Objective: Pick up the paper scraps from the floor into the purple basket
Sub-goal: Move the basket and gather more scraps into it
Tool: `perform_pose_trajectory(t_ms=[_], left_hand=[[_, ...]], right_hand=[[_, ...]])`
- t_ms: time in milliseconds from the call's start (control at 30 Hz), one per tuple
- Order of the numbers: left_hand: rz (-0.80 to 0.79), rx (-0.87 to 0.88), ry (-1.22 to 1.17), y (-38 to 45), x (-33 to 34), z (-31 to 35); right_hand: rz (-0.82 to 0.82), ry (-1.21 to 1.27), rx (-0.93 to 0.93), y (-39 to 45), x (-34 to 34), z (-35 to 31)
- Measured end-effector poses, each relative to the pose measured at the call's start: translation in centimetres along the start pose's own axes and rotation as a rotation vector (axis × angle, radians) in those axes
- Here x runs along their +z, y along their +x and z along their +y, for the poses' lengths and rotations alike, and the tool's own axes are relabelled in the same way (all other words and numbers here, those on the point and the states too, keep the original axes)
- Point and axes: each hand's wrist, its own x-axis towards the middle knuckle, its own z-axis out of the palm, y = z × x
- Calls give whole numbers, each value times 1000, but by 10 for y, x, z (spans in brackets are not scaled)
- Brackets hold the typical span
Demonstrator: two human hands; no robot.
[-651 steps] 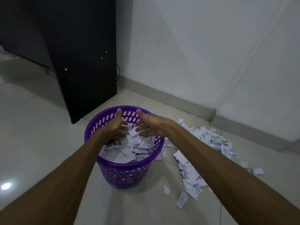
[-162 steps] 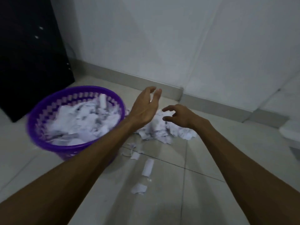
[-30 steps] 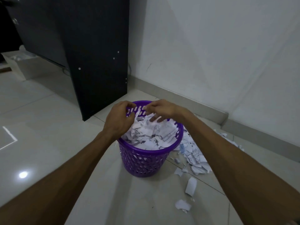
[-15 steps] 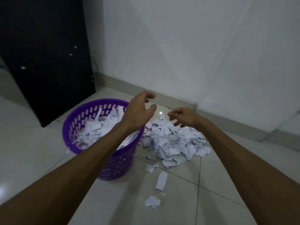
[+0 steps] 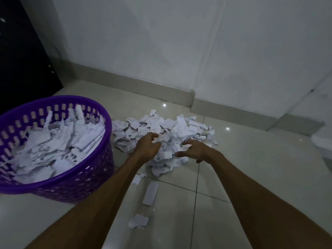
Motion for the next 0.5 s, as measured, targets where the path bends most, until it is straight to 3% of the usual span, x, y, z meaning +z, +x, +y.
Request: perform_pose_trajectory(t_ms=[100, 300, 500], left_hand=[[49, -8, 36, 5, 5, -20], [24, -49, 147, 7, 7, -42], [61, -109, 31, 15, 22, -57]], right_hand=[[63, -92, -95, 21, 19, 2], [14, -24, -132, 51, 57, -9], [37, 13, -216, 63, 77, -20]])
